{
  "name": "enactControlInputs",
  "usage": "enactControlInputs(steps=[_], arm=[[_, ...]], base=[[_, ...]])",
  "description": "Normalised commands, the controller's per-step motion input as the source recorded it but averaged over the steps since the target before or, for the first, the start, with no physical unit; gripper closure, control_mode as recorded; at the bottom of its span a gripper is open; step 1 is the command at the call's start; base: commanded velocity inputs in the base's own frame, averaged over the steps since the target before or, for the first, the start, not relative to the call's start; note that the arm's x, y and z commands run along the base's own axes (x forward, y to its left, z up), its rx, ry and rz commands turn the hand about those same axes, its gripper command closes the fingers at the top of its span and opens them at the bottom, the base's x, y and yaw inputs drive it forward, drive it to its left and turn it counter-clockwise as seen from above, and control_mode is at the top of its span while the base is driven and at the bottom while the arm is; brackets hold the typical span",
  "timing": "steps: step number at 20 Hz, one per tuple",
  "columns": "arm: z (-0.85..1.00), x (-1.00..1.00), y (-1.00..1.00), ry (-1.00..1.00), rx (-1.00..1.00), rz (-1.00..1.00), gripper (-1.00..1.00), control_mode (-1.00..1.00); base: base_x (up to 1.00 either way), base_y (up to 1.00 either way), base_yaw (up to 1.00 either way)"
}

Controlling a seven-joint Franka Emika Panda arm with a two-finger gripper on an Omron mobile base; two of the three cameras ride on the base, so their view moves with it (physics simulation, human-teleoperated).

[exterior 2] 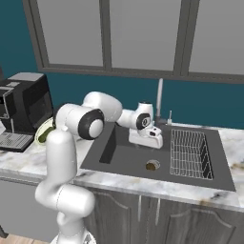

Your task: Pick the cucumbers from the cabinet and place them in one bowl. Pick the kiwi from the sink and place it in the other bowl.

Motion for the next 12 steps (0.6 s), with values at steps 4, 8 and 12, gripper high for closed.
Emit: enactControlInputs(steps=[4,8,12], arm=[[-0.43,0.23,-0.04,0.04,0.0,0.01,-1.0,-1.0],[-0.46,0.11,-0.26,0.04,0.01,0.01,-1.0,-1.0],[-0.49,0.25,-0.19,0.0,0.0,0.01,-1.0,-1.0]], base=[[0.0,0.0,0.0],[0.0,0.0,0.0],[0.0,0.0,0.0]])
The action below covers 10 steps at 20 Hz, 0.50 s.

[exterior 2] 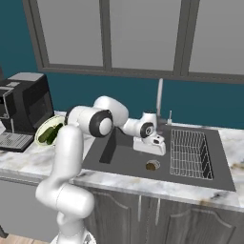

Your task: Pick the cucumbers from the cabinet and place them in one bowl. Pick the kiwi from the sink and place it in the other bowl.

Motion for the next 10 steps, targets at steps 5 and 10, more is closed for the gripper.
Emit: enactControlInputs(steps=[5,10], arm=[[-0.36,0.32,-0.01,0.0,0.0,0.01,-1.0,-1.0],[-0.32,0.29,-0.02,0.0,0.02,0.0,-1.0,-1.0]], base=[[0.0,0.0,0.0],[0.0,0.0,0.0]])
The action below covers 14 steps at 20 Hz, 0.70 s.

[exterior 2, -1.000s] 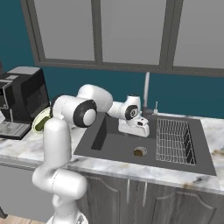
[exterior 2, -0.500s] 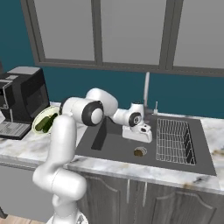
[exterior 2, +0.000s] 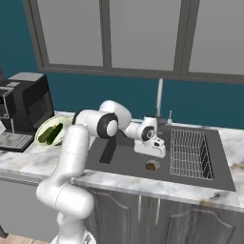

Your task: Pick the cucumbers from the cabinet and place them in one bowl. Pick the kiwi from the sink and place it in the other bowl.

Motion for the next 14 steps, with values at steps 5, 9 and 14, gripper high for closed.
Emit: enactControlInputs(steps=[5,9,14], arm=[[-0.3,0.24,-0.1,0.0,0.01,0.0,-1.0,-1.0],[-0.3,0.02,-0.08,0.04,0.01,0.0,-1.0,-1.0],[-0.17,-0.08,-0.03,0.08,0.02,0.0,-1.0,-1.0]], base=[[0.0,0.0,0.0],[0.0,0.0,0.0],[0.0,0.0,0.0]])
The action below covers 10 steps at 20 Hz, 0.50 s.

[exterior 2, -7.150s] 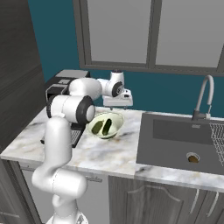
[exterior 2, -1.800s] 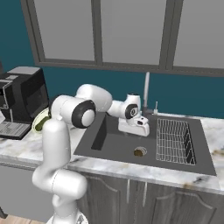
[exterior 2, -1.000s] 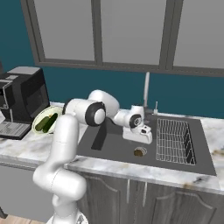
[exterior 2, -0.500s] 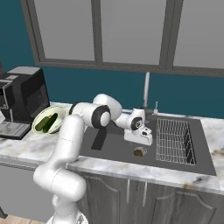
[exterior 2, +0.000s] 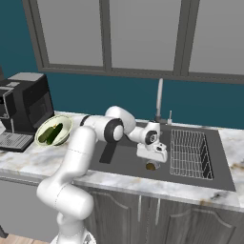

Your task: Pick the cucumbers from the cabinet and place them in one bowl. Pick the kiwi from the sink and place it in the other bowl.

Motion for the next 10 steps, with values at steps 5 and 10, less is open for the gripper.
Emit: enactControlInputs(steps=[5,10], arm=[[-0.09,0.0,-0.02,0.04,0.01,0.0,-1.0,-1.0],[-0.13,-0.13,-0.04,0.06,0.02,0.0,-1.0,-1.0]], base=[[0.0,0.0,0.0],[0.0,0.0,0.0]])
